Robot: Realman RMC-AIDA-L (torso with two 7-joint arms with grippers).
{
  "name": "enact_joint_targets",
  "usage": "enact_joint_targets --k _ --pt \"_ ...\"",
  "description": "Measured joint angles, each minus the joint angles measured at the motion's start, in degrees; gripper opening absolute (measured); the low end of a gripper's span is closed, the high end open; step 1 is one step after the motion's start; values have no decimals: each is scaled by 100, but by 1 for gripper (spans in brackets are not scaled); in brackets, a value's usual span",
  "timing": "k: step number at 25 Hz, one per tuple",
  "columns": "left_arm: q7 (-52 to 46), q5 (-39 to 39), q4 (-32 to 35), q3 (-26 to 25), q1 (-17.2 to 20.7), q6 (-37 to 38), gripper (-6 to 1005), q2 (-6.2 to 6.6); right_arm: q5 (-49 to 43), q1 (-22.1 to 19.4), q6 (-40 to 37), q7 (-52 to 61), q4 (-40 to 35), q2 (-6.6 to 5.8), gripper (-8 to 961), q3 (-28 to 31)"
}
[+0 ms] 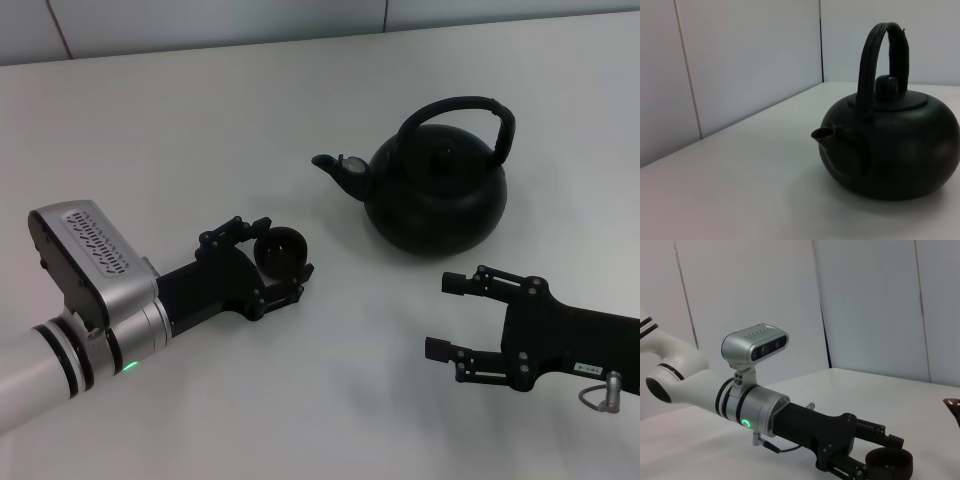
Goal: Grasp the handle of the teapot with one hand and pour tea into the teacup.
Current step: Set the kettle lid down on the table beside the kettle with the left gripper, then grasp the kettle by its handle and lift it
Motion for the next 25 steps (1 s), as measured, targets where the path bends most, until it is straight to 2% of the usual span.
enact_joint_targets --k 5,10,17,21,25 --pt "-2 -11 3 0 35 111 799 12 -1 -6 -1 0 0 0 810 16" --pt "-53 -10 196 6 360 803 799 70 2 -30 3 0 0 -6 809 41" --pt "-534 19 1271 107 1321 2448 799 99 15 -40 32 0 0 -6 809 70" --pt "-1141 20 1889 299 1678 3090 799 106 17 -41 50 2 0 -2 809 71" --pt "-1336 21 2339 360 1999 3641 799 113 24 -43 54 25 0 0 808 71"
